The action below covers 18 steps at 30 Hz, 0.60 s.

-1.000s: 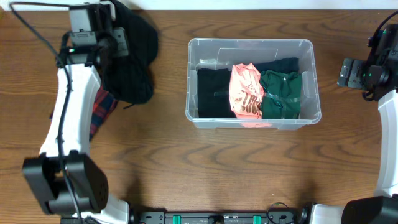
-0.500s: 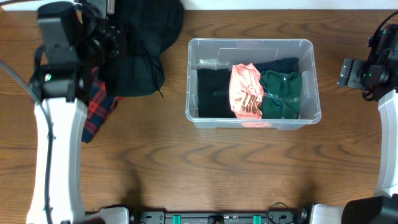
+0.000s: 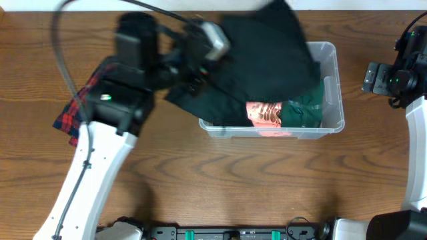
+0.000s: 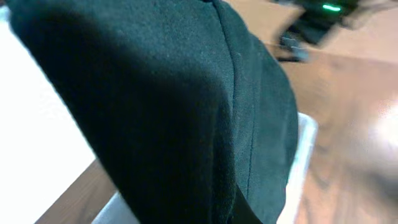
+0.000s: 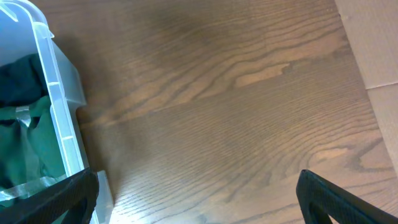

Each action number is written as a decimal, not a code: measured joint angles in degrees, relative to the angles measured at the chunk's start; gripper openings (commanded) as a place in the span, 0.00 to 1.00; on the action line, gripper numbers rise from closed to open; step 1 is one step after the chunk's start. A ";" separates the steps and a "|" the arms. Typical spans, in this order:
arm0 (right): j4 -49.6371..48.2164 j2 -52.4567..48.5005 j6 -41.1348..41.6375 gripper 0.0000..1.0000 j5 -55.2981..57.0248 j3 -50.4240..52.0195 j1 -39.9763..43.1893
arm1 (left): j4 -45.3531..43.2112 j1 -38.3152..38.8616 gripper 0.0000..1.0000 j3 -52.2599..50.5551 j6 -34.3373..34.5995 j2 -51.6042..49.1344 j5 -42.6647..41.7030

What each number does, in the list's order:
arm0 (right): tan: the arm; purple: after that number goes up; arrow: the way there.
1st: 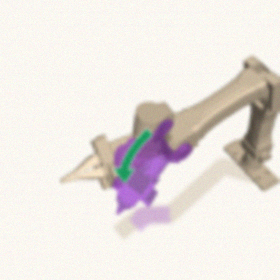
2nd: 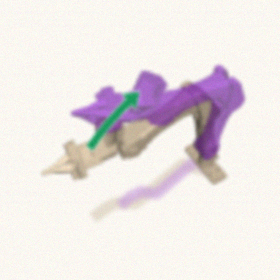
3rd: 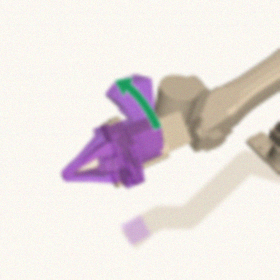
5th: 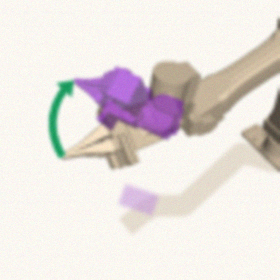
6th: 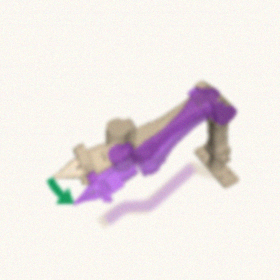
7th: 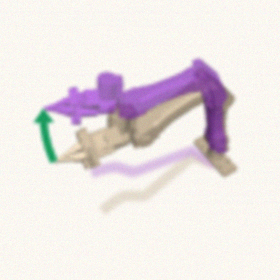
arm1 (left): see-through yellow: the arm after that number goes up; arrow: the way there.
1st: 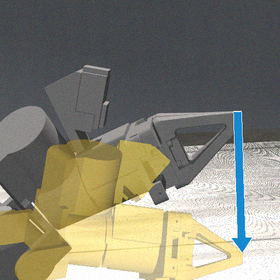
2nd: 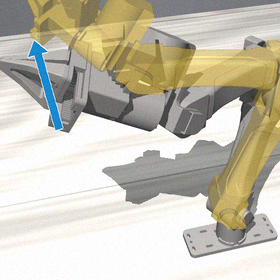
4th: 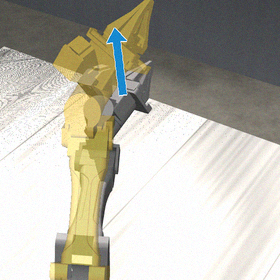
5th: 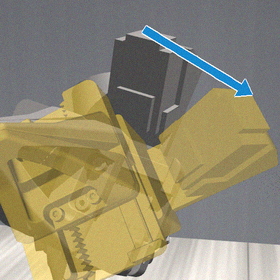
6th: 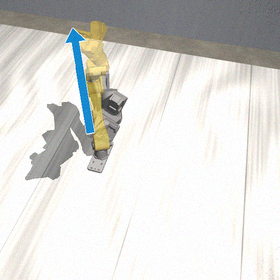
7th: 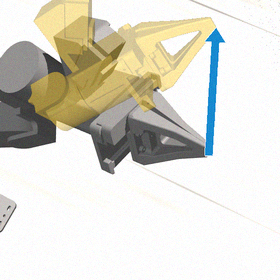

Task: Pack container
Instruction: 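Lift the black garment and swing it right over the container, then lower the black garment onto the packed clothes in the container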

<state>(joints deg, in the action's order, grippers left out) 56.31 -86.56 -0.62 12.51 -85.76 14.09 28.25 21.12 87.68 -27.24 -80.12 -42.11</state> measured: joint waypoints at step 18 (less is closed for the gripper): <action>0.00 0.00 0.00 0.99 0.00 0.00 0.00 | -2.60 4.44 0.06 -0.02 -12.13 -5.97 0.31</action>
<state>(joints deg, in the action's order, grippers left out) 56.31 -86.56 -0.62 12.51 -85.76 14.09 25.65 25.56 87.66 -39.38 -86.08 -41.80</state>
